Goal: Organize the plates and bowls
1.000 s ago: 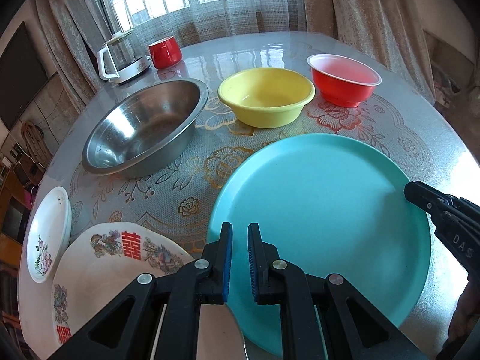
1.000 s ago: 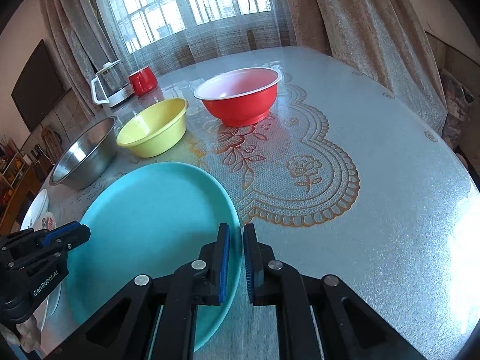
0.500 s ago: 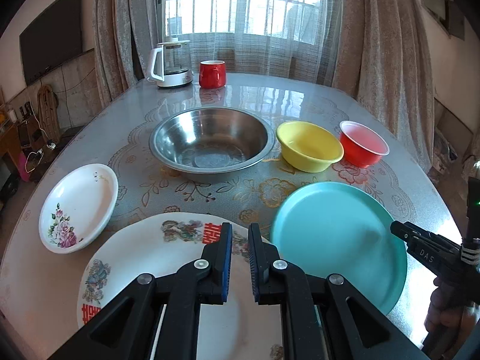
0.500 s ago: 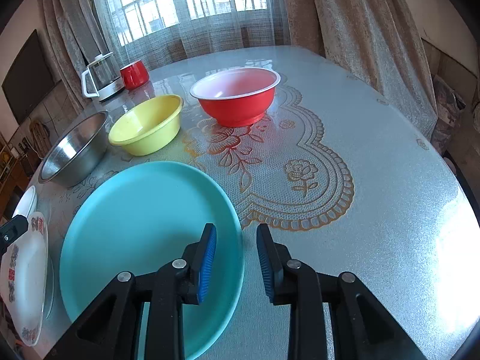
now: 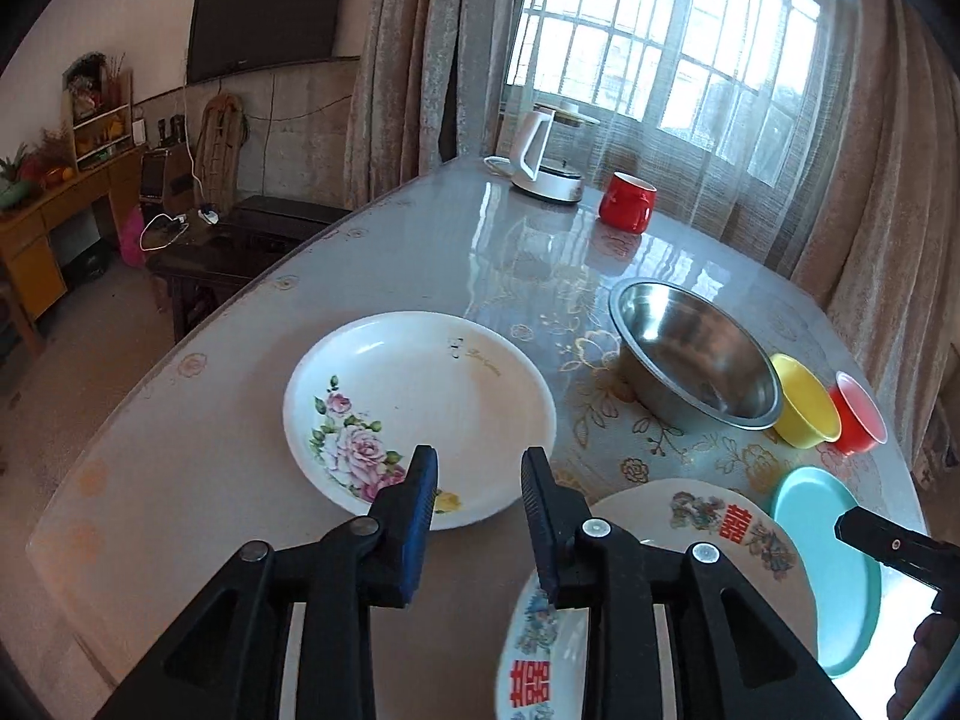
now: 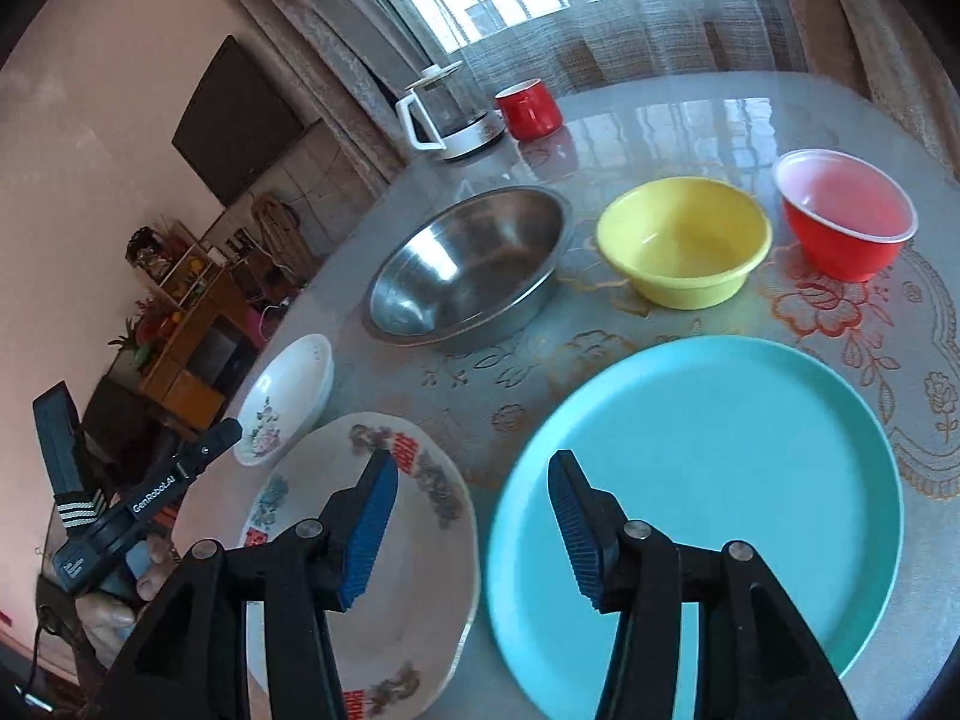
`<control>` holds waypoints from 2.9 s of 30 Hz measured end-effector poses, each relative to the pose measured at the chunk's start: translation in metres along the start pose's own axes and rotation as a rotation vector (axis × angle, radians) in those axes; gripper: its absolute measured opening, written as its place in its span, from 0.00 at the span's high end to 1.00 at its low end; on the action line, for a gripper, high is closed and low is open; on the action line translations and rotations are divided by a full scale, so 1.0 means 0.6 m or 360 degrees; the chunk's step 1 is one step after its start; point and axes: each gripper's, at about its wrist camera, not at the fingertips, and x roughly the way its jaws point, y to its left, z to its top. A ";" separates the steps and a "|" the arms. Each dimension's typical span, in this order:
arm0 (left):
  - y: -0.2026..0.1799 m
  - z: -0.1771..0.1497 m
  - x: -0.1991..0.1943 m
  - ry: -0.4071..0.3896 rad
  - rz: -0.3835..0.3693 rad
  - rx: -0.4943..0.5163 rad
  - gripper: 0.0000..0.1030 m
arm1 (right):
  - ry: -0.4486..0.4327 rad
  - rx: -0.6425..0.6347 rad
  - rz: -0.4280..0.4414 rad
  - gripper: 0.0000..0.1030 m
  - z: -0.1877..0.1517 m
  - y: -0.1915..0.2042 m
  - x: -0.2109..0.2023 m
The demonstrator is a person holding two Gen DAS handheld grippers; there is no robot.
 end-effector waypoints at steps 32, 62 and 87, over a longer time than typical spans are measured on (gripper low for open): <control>0.148 0.046 0.150 0.0256 -0.0140 -0.0036 0.77 | 0.0415 -0.0156 -0.0103 0.80 0.081 0.213 0.342; -0.103 0.003 -0.027 0.0081 -0.0490 0.0346 0.77 | -0.0063 0.0125 0.0019 0.80 0.041 0.059 0.035; -0.385 -0.119 0.009 0.0348 -0.0584 0.0734 0.77 | -0.0092 0.0497 -0.0320 0.80 -0.056 -0.212 -0.105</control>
